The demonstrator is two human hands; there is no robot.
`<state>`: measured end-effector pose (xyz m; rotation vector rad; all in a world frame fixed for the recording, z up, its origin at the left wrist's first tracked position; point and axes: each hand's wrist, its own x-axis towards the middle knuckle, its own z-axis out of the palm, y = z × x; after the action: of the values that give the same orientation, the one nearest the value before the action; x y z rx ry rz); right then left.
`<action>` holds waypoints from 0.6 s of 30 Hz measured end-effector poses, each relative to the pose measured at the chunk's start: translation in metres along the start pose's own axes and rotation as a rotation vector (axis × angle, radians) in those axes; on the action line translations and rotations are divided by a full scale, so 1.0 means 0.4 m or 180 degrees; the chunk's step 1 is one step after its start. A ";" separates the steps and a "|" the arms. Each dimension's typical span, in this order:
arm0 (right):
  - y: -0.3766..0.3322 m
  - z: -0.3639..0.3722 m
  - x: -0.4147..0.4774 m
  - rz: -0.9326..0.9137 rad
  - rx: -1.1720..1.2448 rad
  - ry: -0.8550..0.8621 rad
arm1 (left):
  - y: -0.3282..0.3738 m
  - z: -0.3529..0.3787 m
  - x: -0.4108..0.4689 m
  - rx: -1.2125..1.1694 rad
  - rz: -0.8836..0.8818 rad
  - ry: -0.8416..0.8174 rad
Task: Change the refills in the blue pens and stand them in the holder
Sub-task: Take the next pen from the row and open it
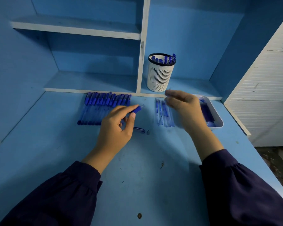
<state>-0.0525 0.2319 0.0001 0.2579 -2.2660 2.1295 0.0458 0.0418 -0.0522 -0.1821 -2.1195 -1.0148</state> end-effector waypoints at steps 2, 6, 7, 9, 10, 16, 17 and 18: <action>0.014 0.006 0.030 0.0107 -0.0427 -0.0365 | -0.009 0.010 0.014 0.0016 0.0073 0.0086; 0.035 0.035 0.079 0.0152 -0.1017 -0.0586 | -0.025 0.035 0.045 0.0090 0.0214 0.0108; 0.038 0.041 0.090 0.0157 -0.1132 -0.0620 | -0.030 0.041 0.053 0.0103 0.0238 0.0100; 0.045 0.051 0.112 0.0130 -0.1383 -0.0669 | -0.038 0.052 0.065 0.0128 0.0255 0.0095; 0.048 0.055 0.121 0.0091 -0.1523 -0.0661 | -0.041 0.056 0.069 0.0128 0.0252 0.0091; 0.060 0.069 0.149 0.0035 -0.1913 -0.0509 | -0.049 0.061 0.071 0.0038 0.0158 0.0007; 0.061 0.073 0.150 0.0026 -0.1958 -0.0498 | -0.050 0.061 0.070 0.0021 0.0123 -0.0007; 0.062 0.077 0.151 -0.0014 -0.2022 -0.0498 | -0.051 0.060 0.070 0.0009 0.0102 -0.0023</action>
<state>-0.1125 0.1963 -0.0189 0.4101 -2.8650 1.3142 0.0037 0.0402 -0.0545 -0.2181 -2.1179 -0.9938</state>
